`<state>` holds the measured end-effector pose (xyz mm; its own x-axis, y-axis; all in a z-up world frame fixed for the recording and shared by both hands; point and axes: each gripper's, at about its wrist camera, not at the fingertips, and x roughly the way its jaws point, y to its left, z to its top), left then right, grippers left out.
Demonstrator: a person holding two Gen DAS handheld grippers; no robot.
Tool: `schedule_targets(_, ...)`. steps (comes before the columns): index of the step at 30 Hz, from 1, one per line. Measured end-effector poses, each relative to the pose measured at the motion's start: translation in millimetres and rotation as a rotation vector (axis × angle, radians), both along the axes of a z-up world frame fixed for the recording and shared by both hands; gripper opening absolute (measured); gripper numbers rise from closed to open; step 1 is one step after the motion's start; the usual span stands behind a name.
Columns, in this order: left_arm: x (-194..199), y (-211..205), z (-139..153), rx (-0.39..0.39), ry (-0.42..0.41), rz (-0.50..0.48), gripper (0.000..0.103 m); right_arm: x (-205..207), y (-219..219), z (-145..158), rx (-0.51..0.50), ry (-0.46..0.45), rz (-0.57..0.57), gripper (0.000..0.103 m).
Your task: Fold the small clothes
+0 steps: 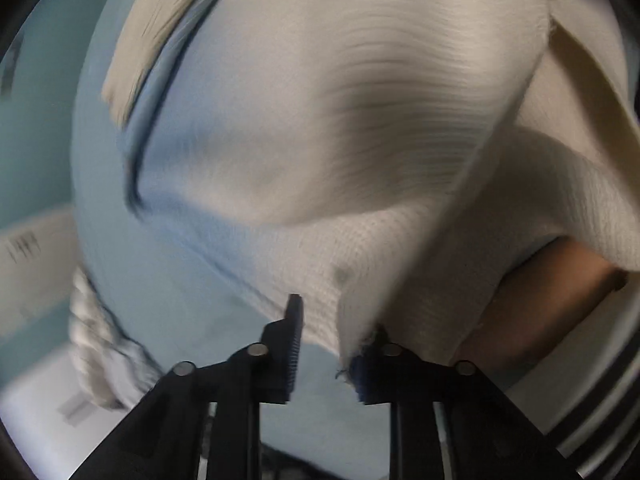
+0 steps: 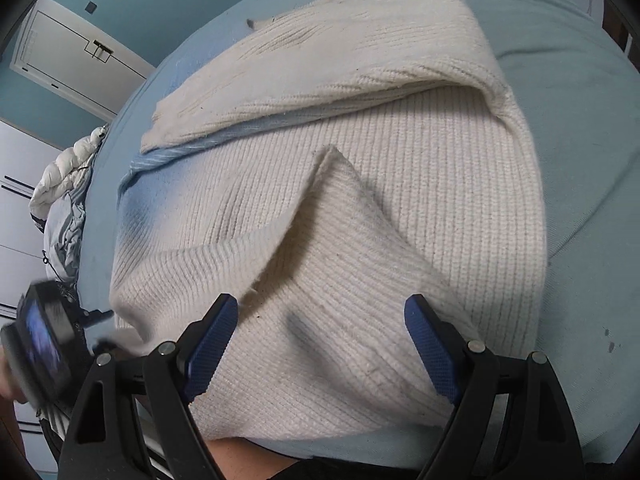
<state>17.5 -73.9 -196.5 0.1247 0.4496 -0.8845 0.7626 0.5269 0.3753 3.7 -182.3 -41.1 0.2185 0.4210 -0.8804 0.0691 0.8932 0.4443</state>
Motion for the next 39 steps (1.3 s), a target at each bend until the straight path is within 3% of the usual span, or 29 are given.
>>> schedule_targets(4, 16.5, 23.1, 55.2, -0.209, -0.092, 0.147, 0.004, -4.3, 11.2, 2.4, 0.028, 0.006, 0.051, 0.083)
schedule_targets(7, 24.5, 41.3, 103.9, -0.369, -0.181, 0.246, 0.003, -10.9, 31.6, 8.6, 0.041, -0.002, 0.112, 0.083)
schedule_targets(11, 16.5, 62.2, 174.7, -0.549, -0.339, 0.337, 0.003, -21.9, 42.8, 8.4, 0.126, 0.029, 0.042, 0.083)
schedule_targets(15, 3.7, 79.4, 225.3, -0.669, -0.477, 0.382, 0.002, -31.6, 38.2, 14.9, 0.109, -0.023, -0.07, 0.083)
schedule_targets(21, -33.5, 98.2, 275.9, -0.794, -0.609, 0.409, 0.002, -59.7, 5.7, 28.4, 0.134, -0.095, -0.279, 0.09)
schedule_targets(26, -42.6, 91.6, 282.5, -0.839, -0.61, 0.392, 0.002, -76.7, 9.4, 36.1, 0.118, -0.149, -0.287, 0.096)
schedule_targets(30, -45.9, 85.2, 283.6, -0.836, -0.613, 0.387, 0.002, -60.3, 29.8, 23.7, 0.062, -0.079, -0.256, 0.096)
schedule_targets(32, -46.1, 85.4, 283.9, -0.841, -0.609, 0.396, 0.002, -46.8, 32.4, 15.0, -0.042, -0.024, -0.249, 0.095)
schedule_targets(33, -45.8, 87.2, 283.4, -0.842, -0.608, 0.401, 0.002, -41.2, 31.7, 11.7, -0.093, -0.011, -0.254, 0.09)
schedule_targets(34, -45.6, 89.6, 282.1, -0.841, -0.61, 0.406, 0.002, -37.7, 29.8, 8.9, -0.125, -0.004, -0.254, 0.079)
schedule_targets(35, -45.5, 93.0, 280.7, -0.839, -0.61, 0.412, 0.002, -35.1, 25.7, 4.9, -0.14, 0.009, -0.248, 0.033)
schedule_targets(36, -43.9, 96.8, 279.9, -0.841, -0.609, 0.421, 0.002, -33.9, 19.7, 0.5, -0.119, 0.029, -0.243, 0.0)
schedule_targets(37, -42.7, 101.0, 277.8, -0.842, -0.607, 0.433, 0.002, -34.0, 11.0, -3.2, -0.076, 0.047, -0.248, 0.001)
schedule_targets(39, -42.6, 107.7, 274.7, -0.847, -0.611, 0.456, 0.002, -42.7, -7.4, 2.9, -0.003, -0.002, -0.31, 0.0)
